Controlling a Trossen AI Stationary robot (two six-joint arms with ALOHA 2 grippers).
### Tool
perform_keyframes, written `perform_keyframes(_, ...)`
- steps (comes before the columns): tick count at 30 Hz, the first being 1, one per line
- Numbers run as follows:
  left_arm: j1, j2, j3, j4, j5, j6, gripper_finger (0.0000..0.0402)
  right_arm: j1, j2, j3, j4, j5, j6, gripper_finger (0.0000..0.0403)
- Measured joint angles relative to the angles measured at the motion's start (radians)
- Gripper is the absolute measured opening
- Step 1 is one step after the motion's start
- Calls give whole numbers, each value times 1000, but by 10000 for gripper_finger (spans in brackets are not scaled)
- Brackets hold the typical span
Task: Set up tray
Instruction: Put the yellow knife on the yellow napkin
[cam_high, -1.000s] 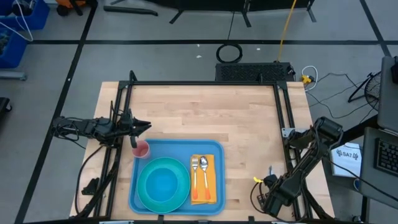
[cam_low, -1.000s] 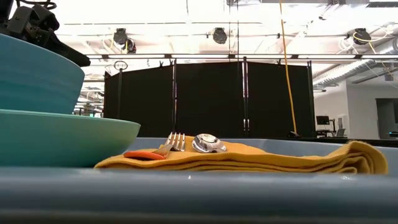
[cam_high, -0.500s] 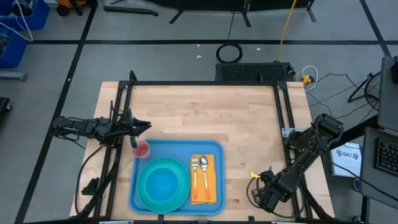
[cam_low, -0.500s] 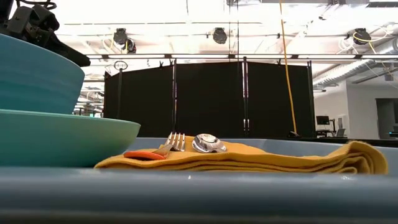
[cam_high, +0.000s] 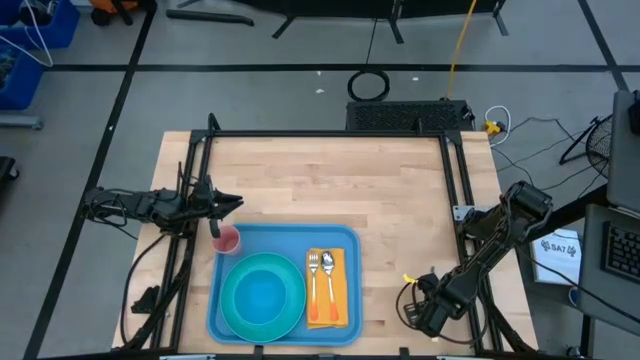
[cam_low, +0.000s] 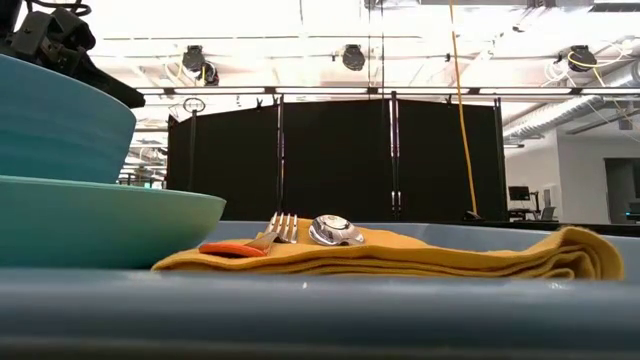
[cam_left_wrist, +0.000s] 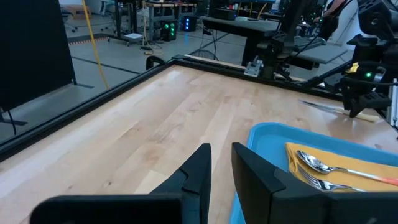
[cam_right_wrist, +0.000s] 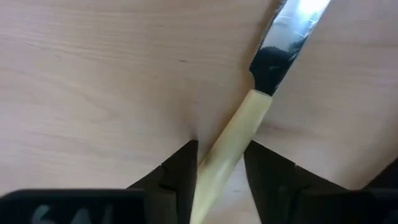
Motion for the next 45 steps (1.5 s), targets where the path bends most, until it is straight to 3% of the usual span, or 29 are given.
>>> perform_keyframes(5, 0, 0, 0, 0, 0, 0, 67, -3, 0, -40, 33, 57, -33, 37)
perform_keyframes(12, 0, 0, 0, 0, -1, 0, 67, -4, 1, -75, 56, 155, -52, 36)
perform_keyframes(17, 0, 0, 0, 0, -1, -3, 67, -19, 5, -54, 99, 347, -53, 36)
perform_keyframes(26, 0, 0, 0, 0, -6, -5, 67, -111, 13, -33, 267, 854, -144, 36)
perform_keyframes(38, 0, 0, 0, 0, -10, -8, 67, -222, 15, -18, 694, 955, -498, 36)
perform_keyframes(43, 0, 0, 0, 0, -10, -11, 67, -273, 112, 115, 616, 922, -544, 36)
perform_keyframes(45, 0, 0, 0, 0, -10, -11, 67, -294, 151, 213, 453, 852, -567, 36)
